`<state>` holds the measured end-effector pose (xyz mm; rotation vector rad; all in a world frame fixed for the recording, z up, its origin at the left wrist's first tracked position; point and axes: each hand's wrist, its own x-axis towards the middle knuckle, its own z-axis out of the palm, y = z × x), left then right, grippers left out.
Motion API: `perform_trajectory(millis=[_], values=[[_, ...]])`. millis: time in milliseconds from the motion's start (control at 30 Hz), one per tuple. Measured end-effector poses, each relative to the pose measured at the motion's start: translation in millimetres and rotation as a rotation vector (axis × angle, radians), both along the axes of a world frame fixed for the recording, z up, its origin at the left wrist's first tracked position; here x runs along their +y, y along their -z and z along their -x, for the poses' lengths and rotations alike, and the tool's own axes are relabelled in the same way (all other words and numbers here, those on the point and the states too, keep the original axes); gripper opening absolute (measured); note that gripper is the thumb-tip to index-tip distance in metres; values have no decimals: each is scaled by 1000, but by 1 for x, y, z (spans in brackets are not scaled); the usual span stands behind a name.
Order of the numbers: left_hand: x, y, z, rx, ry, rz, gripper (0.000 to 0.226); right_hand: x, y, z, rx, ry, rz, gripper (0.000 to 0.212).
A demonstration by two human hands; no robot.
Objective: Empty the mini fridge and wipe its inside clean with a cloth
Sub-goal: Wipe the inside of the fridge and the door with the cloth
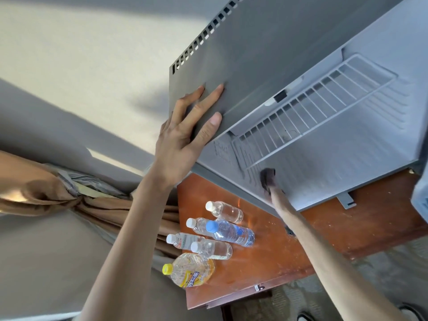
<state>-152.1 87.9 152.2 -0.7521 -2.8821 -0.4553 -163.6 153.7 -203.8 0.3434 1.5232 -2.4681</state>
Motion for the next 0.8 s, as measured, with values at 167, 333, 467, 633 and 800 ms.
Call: perform_trajectory(millis=[167, 333, 467, 633, 800], values=[[-1, 1, 0, 18, 14, -11, 52, 9, -26, 24, 31, -54, -169, 59], [-3, 3, 1, 20, 19, -45, 52, 7, -66, -82, 63, 22, -158, 62], [-4, 3, 1, -8, 25, -61, 53, 2, -72, -74, 75, 59, -199, 89], [-3, 4, 4, 6, 28, -63, 52, 19, -85, 14, 101, -1, -117, 41], [-4, 4, 1, 13, 23, -63, 53, 12, -95, -35, 166, 75, -102, 42]])
